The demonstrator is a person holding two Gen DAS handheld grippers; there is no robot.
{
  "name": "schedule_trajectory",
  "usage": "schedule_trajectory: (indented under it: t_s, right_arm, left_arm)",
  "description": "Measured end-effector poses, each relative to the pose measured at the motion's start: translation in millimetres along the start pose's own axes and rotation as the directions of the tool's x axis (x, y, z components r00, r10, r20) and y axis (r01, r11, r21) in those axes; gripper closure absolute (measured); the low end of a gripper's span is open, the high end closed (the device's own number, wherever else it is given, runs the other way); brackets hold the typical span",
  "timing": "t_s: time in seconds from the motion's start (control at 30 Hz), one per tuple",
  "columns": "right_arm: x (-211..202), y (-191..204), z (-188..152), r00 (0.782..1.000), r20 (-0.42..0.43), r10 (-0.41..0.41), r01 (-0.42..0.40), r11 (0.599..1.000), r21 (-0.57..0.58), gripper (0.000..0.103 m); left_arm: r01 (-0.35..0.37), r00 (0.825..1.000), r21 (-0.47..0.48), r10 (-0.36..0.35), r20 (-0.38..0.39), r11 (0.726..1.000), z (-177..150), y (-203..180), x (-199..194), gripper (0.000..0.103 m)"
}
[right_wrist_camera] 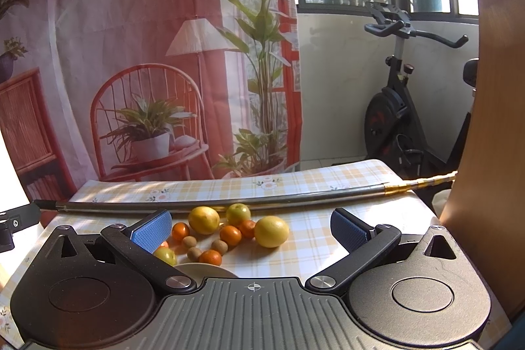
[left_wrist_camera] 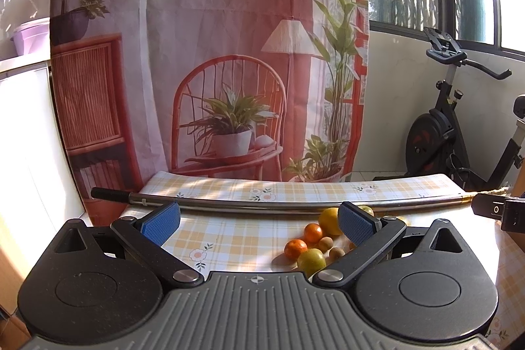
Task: Organize fruits
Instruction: 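Grasp a mandarin orange with the left tool while the right tool reaches toward the large yellow grapefruit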
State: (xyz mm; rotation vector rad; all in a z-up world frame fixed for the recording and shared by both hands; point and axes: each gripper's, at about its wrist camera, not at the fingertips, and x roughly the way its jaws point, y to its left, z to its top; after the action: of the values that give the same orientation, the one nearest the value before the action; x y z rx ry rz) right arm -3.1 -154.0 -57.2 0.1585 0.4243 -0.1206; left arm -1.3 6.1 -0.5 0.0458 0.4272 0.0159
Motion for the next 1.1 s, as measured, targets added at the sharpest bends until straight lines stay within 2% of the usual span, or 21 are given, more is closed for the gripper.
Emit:
schedule_trajectory:
  t_s: [0.4,0.77,0.87,1.1]
  right_arm:
    - [39.6,-6.8,-15.6,0.996,-0.086,0.005,-0.003,1.0,0.022,0.0]
    - [75.8,-14.4,-28.4,0.989,-0.146,0.009,-0.006,1.0,0.02,0.0]
    - [85.5,-15.9,-30.2,0.988,-0.156,0.011,-0.007,1.0,0.023,0.0]
    - [107.1,-18.4,-22.2,0.984,-0.175,0.013,-0.009,1.0,0.019,0.0]
  left_arm:
    - [0.003,0.994,0.001,-0.003,-0.105,1.0,-10.3,6.8,30.6,0.0]
    - [0.032,0.976,-0.018,-0.035,-0.215,0.999,-25.0,12.0,74.1,0.0]
    - [0.043,0.971,-0.035,-0.05,-0.232,0.998,-25.7,14.7,87.5,0.001]
    - [0.023,0.962,-0.024,-0.029,-0.27,0.999,-12.0,16.1,115.0,0.001]
